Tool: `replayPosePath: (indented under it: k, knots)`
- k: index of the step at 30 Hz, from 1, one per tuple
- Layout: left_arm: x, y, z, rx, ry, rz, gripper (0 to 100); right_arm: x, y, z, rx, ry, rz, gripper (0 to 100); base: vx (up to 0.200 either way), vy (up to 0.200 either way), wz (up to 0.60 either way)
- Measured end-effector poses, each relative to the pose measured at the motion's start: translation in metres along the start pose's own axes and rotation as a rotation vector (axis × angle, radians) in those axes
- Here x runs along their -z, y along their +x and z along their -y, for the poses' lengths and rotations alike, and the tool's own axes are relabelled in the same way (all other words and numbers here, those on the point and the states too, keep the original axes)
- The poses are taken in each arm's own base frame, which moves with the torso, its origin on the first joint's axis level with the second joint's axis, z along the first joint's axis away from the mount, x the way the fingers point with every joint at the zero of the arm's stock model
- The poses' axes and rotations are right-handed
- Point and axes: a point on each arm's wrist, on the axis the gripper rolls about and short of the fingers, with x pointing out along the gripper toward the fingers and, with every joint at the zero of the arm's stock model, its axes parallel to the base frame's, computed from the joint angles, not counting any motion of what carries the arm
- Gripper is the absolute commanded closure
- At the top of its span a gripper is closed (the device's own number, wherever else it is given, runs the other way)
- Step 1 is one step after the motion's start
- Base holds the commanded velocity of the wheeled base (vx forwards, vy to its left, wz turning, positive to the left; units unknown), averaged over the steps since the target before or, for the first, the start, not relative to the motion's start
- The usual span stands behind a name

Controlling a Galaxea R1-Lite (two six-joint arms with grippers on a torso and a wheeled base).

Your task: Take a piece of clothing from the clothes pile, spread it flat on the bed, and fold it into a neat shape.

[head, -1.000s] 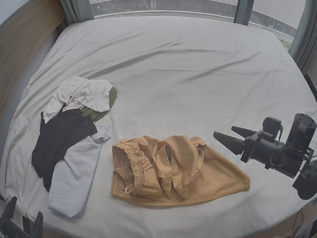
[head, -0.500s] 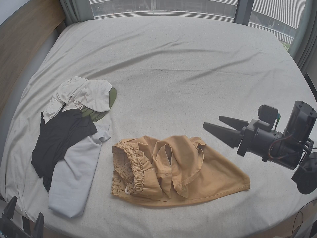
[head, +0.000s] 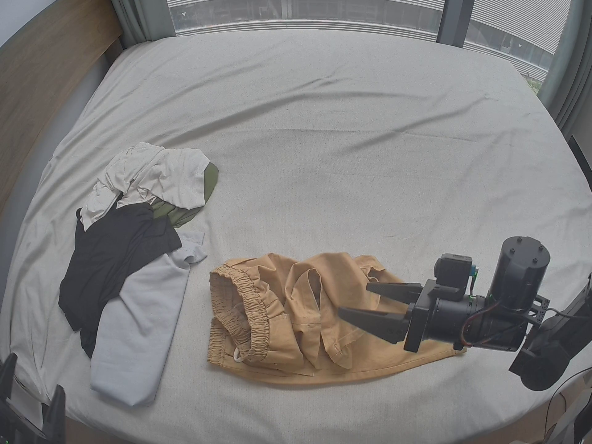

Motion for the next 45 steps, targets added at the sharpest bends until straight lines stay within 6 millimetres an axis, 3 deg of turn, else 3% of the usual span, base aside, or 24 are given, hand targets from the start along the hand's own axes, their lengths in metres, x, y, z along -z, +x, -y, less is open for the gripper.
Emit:
replayPosePath:
  k: [7,13,16,22,28,37,45]
  knots:
    - [-0.082,-0.011,-0.003,0.035,-0.002,0.163,0,0.019,0.012,0.009,-0.007,0.014,-0.051,0,0.0,0.0,0.0]
    - [-0.121,-0.005,-0.007,0.119,-0.042,0.205,0,0.033,0.021,0.016,-0.006,0.032,-0.095,0,0.0,0.0,0.0]
    - [-0.124,0.012,-0.008,0.196,-0.11,0.162,0,0.038,0.026,0.02,-0.003,0.04,-0.112,0,0.0,0.0,0.0]
    - [-0.124,0.066,-0.003,0.341,-0.299,0.043,0,0.048,0.038,0.028,0.006,0.057,-0.151,0,0.0,0.0,0.0]
    - [-0.113,0.116,0.01,0.415,-0.363,-0.072,0,0.05,0.056,0.036,0.016,0.073,-0.178,0,0.0,0.0,0.0]
    - [-0.092,0.16,0.027,0.502,-0.386,-0.169,0,0.04,0.084,0.042,0.042,0.08,-0.191,0,0.0,0.0,0.0]
    - [-0.084,0.191,0.032,0.565,-0.393,-0.256,0,0.036,0.09,0.042,0.046,0.074,-0.182,0,0.0,0.0,0.0]
